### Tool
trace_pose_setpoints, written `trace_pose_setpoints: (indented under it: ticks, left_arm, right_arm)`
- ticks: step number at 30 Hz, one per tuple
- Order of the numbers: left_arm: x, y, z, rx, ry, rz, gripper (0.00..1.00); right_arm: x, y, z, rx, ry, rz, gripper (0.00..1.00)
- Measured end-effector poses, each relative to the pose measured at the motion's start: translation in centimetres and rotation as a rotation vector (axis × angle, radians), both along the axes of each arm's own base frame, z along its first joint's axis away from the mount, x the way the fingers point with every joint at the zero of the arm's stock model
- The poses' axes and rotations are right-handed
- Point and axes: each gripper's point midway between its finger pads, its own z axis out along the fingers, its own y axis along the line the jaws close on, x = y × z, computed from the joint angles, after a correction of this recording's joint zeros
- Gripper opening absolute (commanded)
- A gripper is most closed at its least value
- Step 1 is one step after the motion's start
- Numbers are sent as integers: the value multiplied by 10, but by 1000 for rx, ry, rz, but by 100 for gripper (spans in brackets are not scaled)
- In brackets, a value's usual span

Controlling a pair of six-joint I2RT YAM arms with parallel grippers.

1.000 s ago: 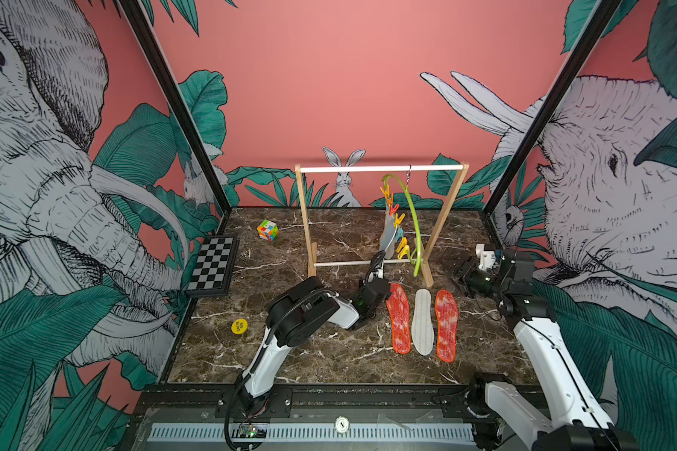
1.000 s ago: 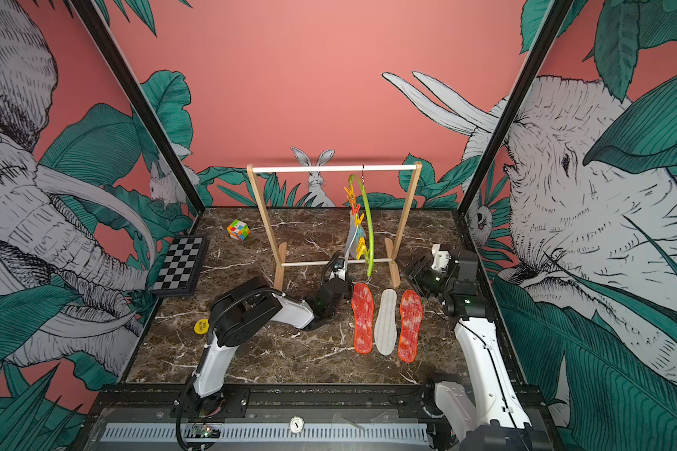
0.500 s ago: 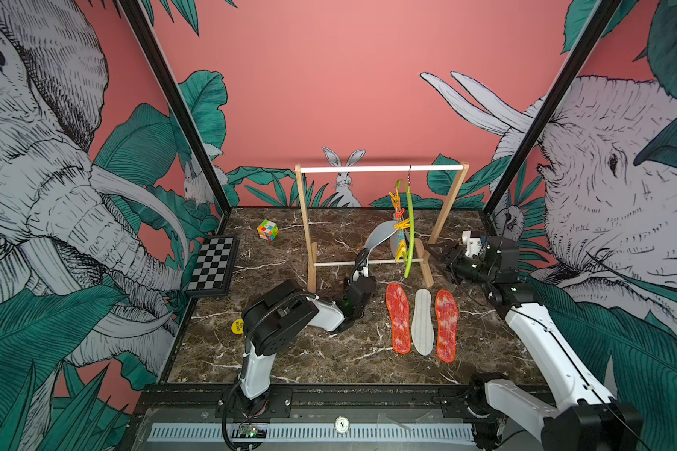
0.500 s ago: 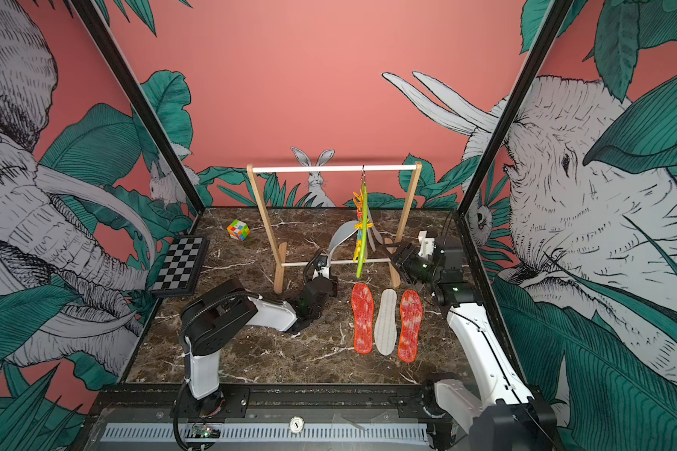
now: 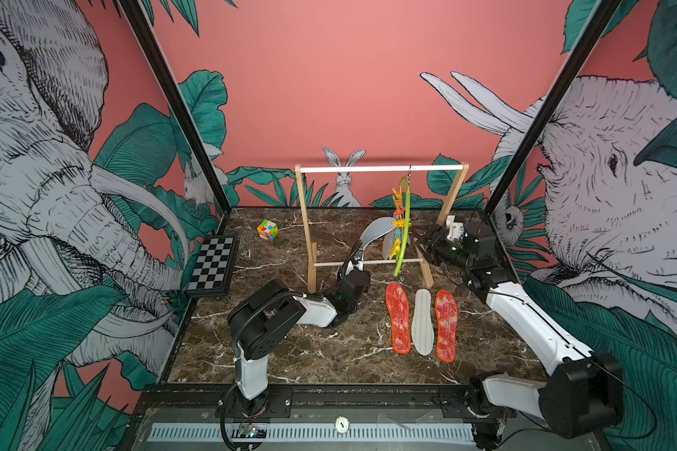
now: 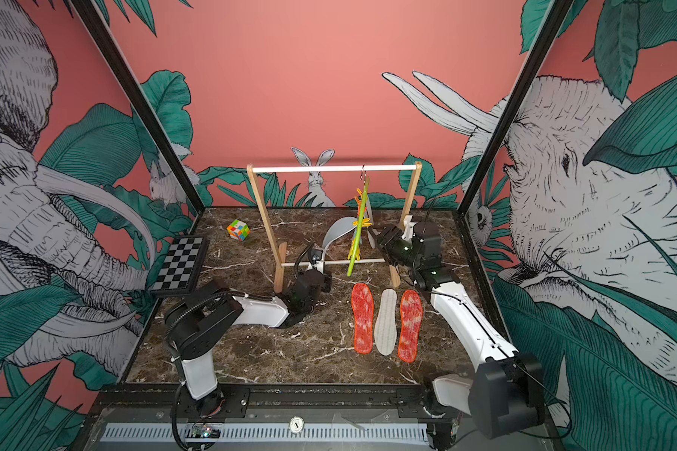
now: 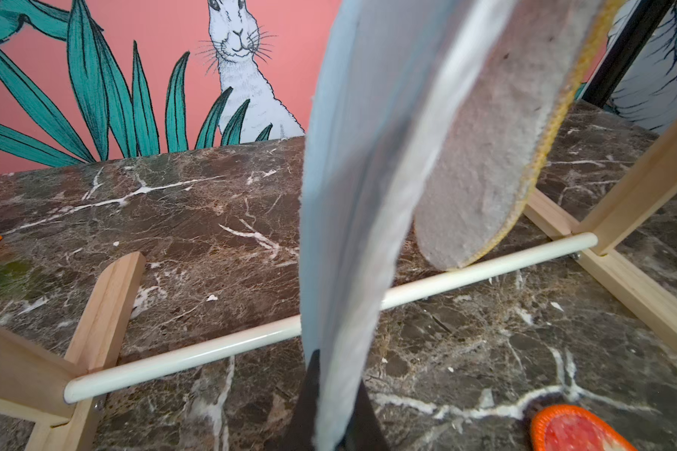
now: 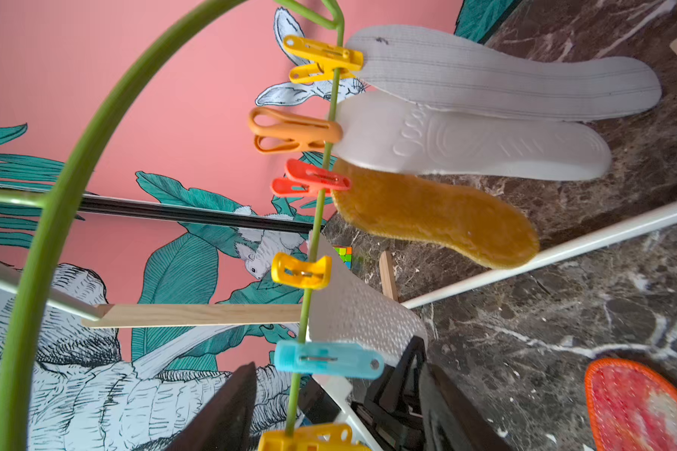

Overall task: Take the shoe insoles off the hanger
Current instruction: Remove the insole from the hanger.

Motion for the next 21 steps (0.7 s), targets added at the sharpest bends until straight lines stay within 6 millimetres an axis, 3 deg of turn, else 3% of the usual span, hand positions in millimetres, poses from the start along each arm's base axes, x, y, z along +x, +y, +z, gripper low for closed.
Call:
trace_pose_setpoints:
  ticks: [11,21]
  left_arm:
    - [-1,0,-4,11,15,-10,2]
    - [0,2,-4,14,18,-6,2]
  right_arm:
    - [36,5,0,71,2,-75,60]
    - [41,12,16,88,-35,-83,63]
